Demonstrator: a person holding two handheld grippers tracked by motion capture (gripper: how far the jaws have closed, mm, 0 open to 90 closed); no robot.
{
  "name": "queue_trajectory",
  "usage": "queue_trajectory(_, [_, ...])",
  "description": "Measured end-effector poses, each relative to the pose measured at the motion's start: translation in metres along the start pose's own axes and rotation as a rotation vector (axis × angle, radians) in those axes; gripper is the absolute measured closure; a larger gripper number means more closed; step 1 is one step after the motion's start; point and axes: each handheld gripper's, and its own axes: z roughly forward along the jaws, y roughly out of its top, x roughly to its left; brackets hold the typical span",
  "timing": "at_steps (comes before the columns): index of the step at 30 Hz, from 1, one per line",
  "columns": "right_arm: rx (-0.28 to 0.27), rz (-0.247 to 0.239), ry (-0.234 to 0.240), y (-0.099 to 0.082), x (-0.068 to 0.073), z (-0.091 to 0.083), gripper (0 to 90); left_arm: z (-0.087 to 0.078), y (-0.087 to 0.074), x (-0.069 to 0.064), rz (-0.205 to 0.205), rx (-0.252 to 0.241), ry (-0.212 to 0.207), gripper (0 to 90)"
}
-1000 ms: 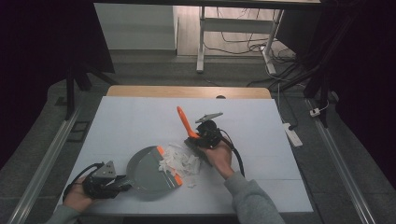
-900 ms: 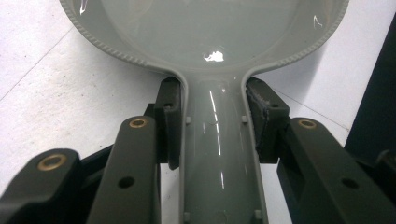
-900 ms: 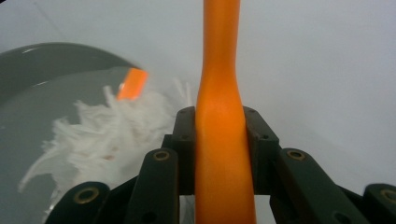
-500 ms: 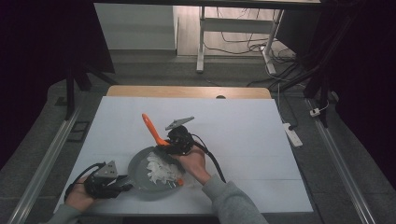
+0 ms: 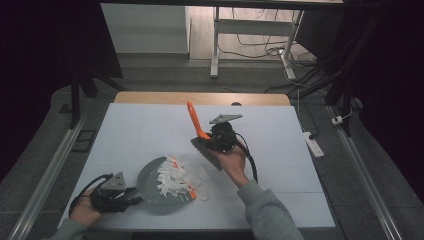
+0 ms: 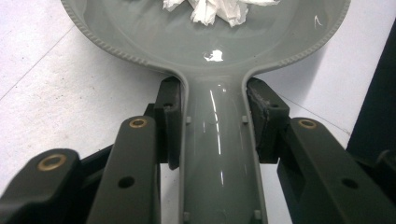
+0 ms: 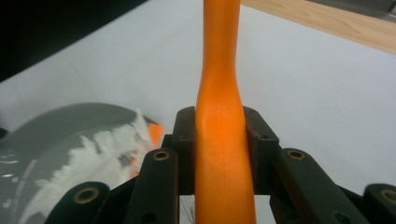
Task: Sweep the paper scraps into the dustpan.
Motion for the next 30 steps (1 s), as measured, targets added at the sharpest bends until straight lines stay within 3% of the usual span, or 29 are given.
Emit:
queue_trajectory(7, [0.036,0.026,-0.035,-0.013,-0.013,0.007,70.3,-0.001,0.0,0.0,-0.001,-0.003,0.002,61.5])
queue_trajectory(15, [0.096,0.004,-0.035,-0.019,-0.007,0.025,70.3,-0.001,0.0,0.0,-0.002,-0.004,0.002,61.5])
queue_trajectory(22, [0.109,-0.012,0.014,-0.016,0.013,0.046,70.4,-0.001,0.0,0.0,0.0,-0.002,0.0,61.5])
queue_trajectory(30, [0.124,-0.07,0.081,-0.007,0.049,0.069,70.4,0.0,0.0,0.0,0.001,-0.002,-0.001,61.5])
